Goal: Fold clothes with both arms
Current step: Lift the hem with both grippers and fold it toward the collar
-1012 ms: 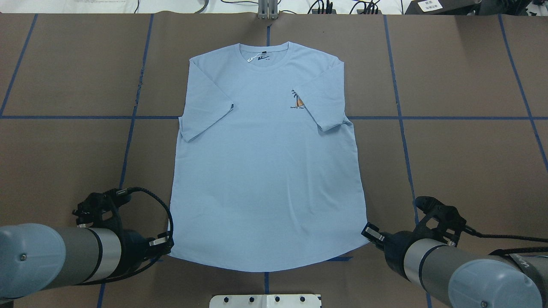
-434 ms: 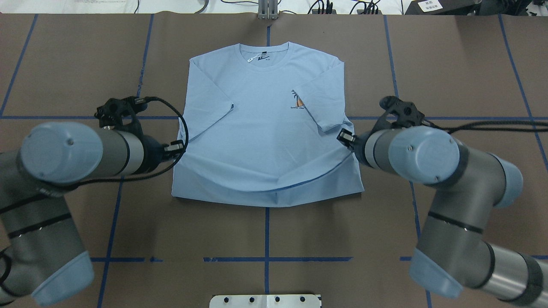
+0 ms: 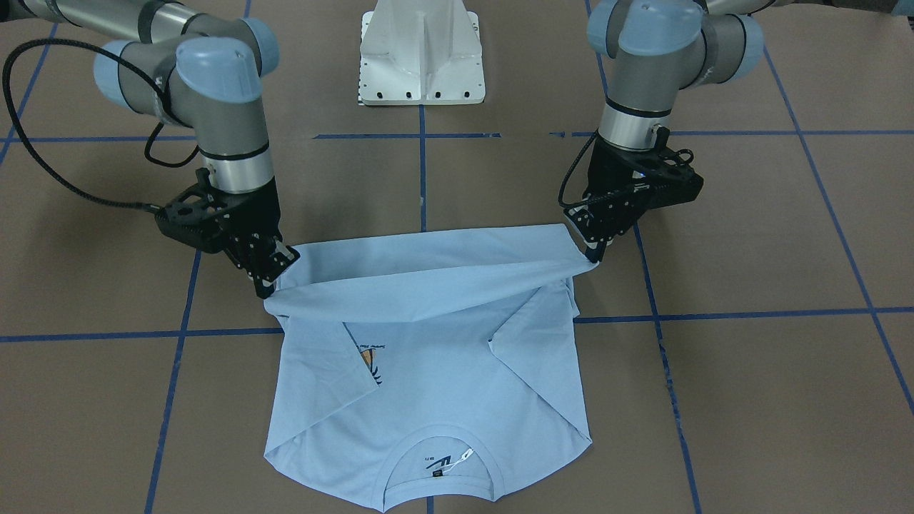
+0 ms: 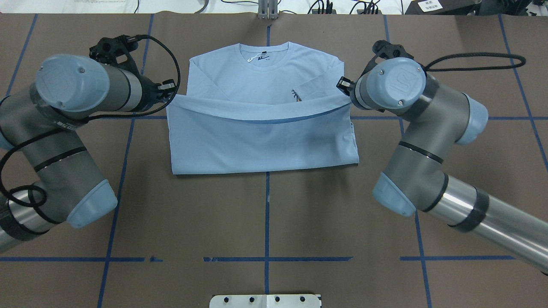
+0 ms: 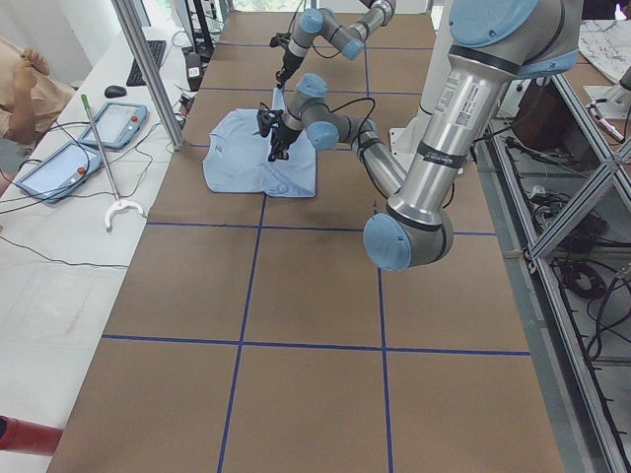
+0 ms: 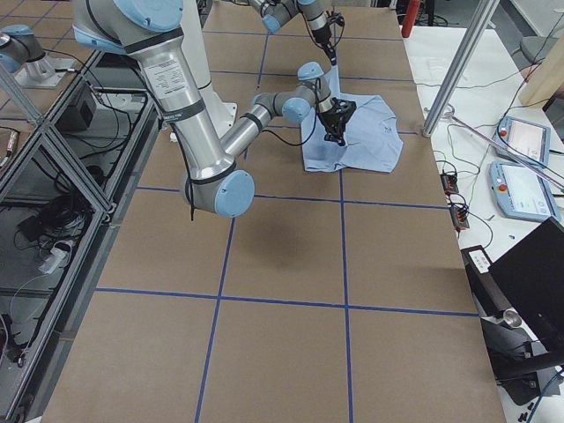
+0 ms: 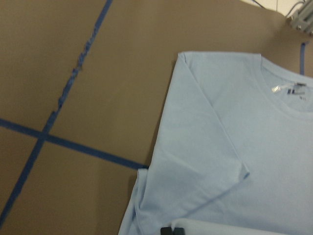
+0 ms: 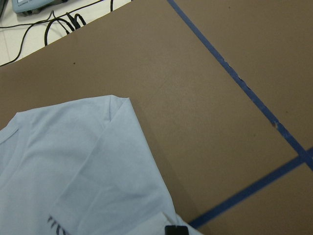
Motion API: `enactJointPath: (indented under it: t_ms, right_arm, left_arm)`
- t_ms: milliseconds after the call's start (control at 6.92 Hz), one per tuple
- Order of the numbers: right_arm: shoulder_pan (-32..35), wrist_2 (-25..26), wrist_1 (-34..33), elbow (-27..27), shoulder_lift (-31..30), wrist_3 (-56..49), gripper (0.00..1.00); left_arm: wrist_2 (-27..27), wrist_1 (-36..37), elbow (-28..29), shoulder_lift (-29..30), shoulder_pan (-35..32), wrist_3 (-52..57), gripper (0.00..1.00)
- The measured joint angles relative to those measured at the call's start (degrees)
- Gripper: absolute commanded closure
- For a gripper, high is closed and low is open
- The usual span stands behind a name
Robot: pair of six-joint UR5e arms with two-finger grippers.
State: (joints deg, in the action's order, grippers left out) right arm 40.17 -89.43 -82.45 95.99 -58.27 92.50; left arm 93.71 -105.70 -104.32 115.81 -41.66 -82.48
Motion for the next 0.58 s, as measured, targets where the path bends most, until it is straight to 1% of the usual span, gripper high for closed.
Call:
enactJointPath:
  t_ms: [145, 434, 578]
  right_arm:
    - [1.9, 0.1, 1.1, -6.2, 3.6, -0.4, 1.0]
    - [4.0, 0.1, 5.4, -15.4, 8.0, -0.6, 1.0]
    - [4.7, 0.1, 8.7, -19.8, 9.8, -0.6, 1.0]
  left_arm:
    - [-1.4, -6.2, 6.7, 2.5, -0.9, 0.2, 1.0]
    - [-3.8, -19.8, 20.6, 6.9, -2.7, 2.3, 1.0]
    - [-5.9, -24.7, 26.5, 8.9, -3.0, 2.9, 1.0]
